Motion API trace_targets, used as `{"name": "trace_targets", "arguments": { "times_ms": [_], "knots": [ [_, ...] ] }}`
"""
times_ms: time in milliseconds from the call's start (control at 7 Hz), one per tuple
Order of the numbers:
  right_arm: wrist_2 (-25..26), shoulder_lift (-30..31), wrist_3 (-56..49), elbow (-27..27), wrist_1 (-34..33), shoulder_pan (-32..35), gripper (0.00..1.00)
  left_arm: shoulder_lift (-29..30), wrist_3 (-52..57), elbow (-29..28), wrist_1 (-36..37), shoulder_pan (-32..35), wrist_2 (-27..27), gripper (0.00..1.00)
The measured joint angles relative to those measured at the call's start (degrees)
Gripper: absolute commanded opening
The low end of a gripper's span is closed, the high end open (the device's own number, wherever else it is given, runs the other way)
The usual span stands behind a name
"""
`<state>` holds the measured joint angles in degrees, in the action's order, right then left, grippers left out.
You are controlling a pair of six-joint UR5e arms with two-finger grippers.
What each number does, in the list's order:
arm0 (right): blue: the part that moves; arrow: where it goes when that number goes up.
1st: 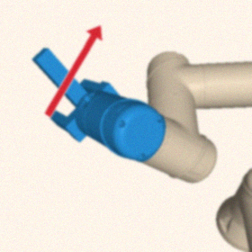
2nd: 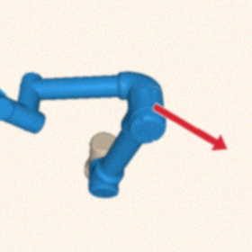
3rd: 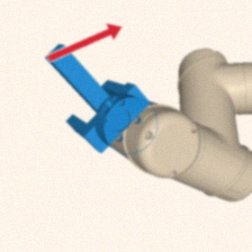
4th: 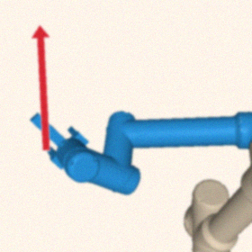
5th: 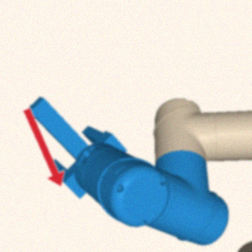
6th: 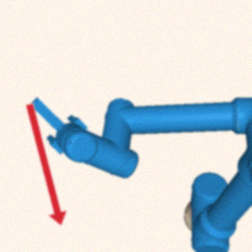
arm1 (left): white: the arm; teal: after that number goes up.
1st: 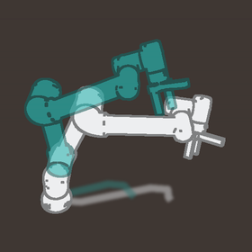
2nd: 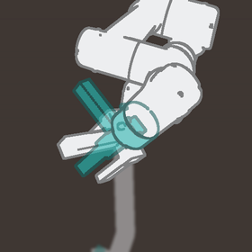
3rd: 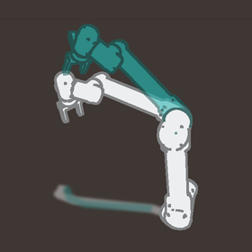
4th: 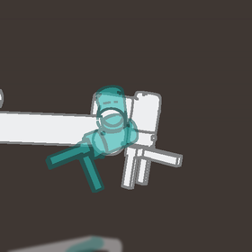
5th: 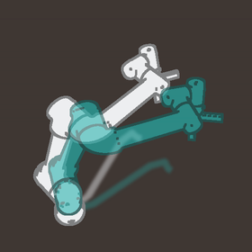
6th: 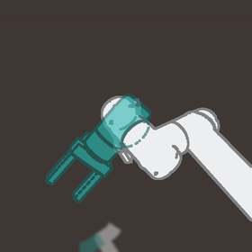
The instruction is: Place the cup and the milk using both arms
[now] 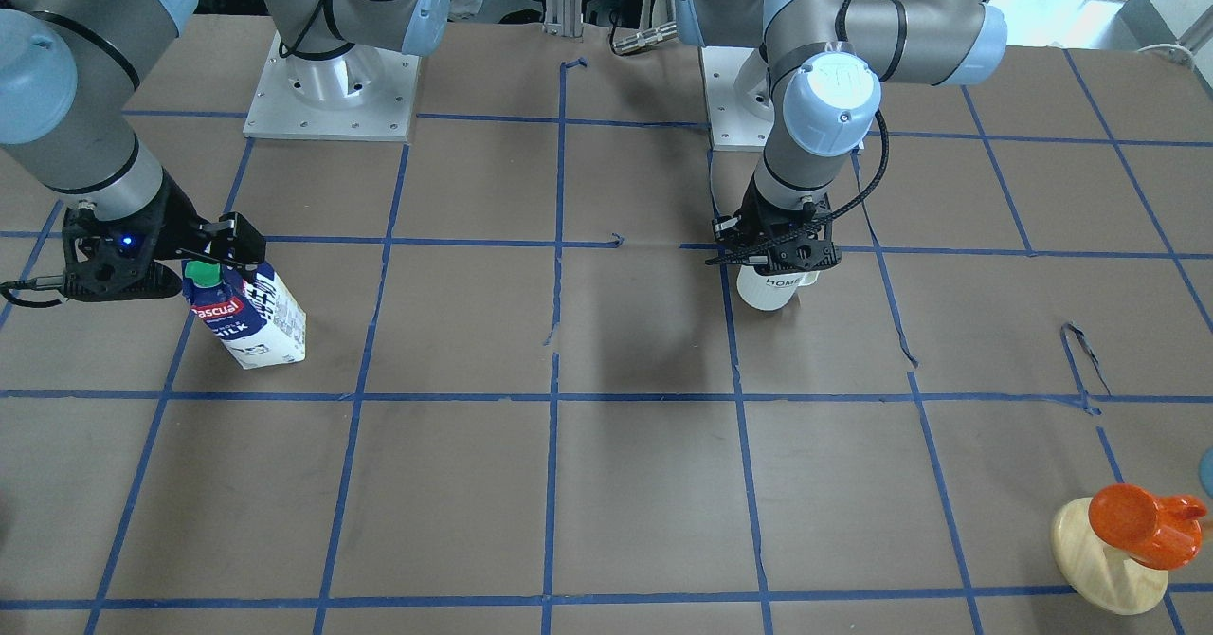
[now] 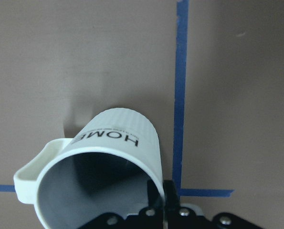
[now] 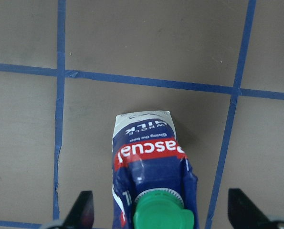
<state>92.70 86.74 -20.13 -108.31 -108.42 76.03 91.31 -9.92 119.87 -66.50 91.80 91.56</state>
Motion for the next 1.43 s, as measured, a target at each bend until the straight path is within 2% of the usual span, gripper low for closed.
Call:
{"name": "trace_targets", "arguments": {
  "times_ms": [143,429,857,1286,1429],
  "knots": [
    [0.01,0.05,0.16,-0.13,0.77,-0.05,0.54,0.85,-6.43,-3.25,-1.77,2.96,-2.01,0.00],
    [0.02,0.10,0.25,-0.14,1.91,-0.09,0.38,3.55,-19.55,-9.34,-4.69,11.30,-5.72,0.00],
    [0.04,0.16,0.26,0.39,1.76,-0.10,0.39,8.22,-36.07,-11.70,0.57,23.67,-6.82,0.00],
    [-0.13,0.28,0.29,3.01,1.96,0.01,0.41,12.04,-43.87,-11.85,3.65,29.96,-6.86,0.00],
    [-0.42,0.35,0.32,3.44,1.98,0.13,0.43,12.51,-45.16,-11.85,3.75,31.26,-6.88,0.20]
  ]
}}
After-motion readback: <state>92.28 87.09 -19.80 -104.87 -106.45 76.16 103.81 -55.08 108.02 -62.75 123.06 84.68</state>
